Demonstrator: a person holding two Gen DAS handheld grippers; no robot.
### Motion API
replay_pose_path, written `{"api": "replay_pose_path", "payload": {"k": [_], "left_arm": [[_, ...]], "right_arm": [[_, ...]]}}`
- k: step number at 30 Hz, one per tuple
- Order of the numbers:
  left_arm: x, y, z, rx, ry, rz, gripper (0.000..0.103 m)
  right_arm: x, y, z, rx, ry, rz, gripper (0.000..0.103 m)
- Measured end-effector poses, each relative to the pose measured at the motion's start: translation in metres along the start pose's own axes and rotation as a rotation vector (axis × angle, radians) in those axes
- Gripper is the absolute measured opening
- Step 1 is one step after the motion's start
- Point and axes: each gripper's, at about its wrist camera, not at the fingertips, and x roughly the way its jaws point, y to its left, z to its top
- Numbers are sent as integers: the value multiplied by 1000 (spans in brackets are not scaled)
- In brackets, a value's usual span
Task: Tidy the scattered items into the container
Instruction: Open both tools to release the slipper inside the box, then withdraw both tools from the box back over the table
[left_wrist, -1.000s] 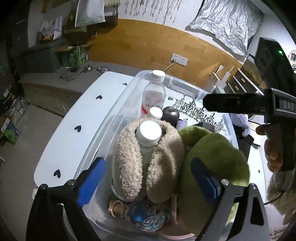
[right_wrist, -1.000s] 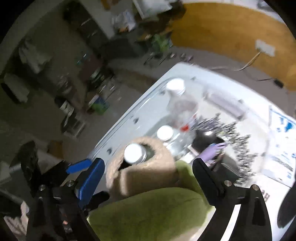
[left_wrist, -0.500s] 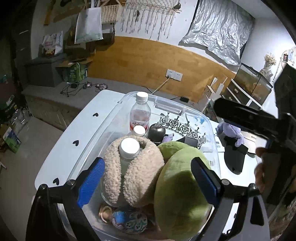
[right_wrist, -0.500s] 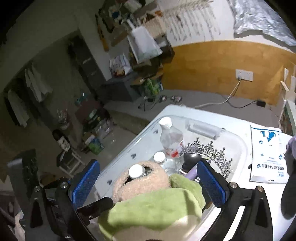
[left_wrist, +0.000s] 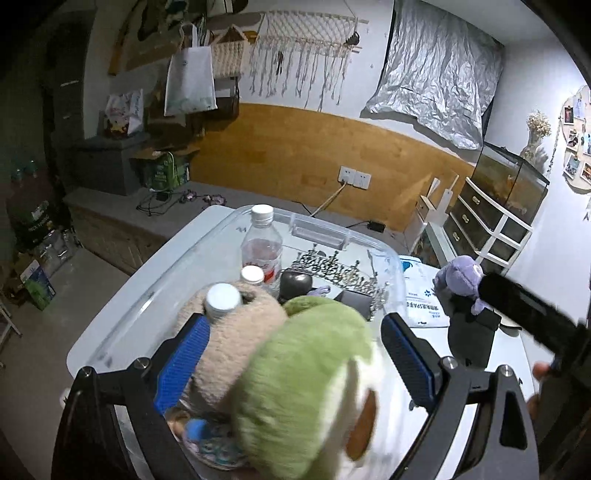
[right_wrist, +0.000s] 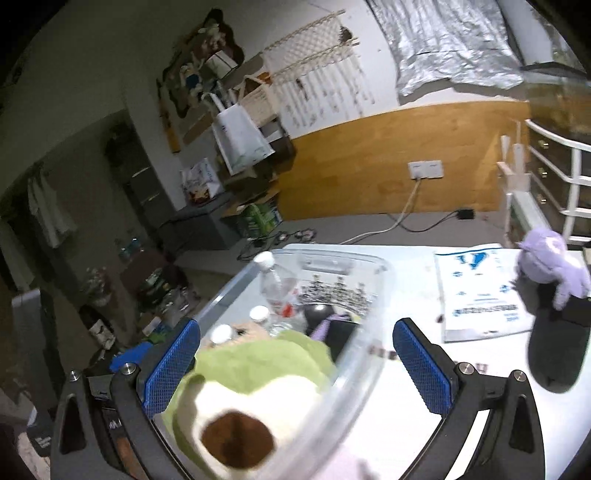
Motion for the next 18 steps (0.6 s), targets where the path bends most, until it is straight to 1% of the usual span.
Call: {"api": "replay_pose_path", "payload": {"k": [4,7,8,10,11,13,16,18], "left_arm": [[-1,-28,-11,-5,-12,3,94],[-8,-49,-21,32,-79,61,95],[-10,-55,-23,34,-86,49,95],[-11,-64,-27,19,-64,5,95],[-11,-70,-29,14,-59,-7,95],[-12,-84,-33,30,-59,-12,95],[-11,-107,-40,63,-34,-32,95],[-9,-123,-45,80,-16,-48,95]], "right_arm": [[-21,-17,-12,-16,-20,-49,103],[-32,-31,-21,-3,-18,-80,103],[-36,-35,-25,-2,-19,-96,103],[-43,-44,-32,1,-19,-131,103],[-47,-49,-35,10,-18,-135,103],[-55,-62,-37,47,-19,-145,103],[-71,-79,-36,70,-44,-215,103],[-81,-90,-38,88,-49,-227,103]]}}
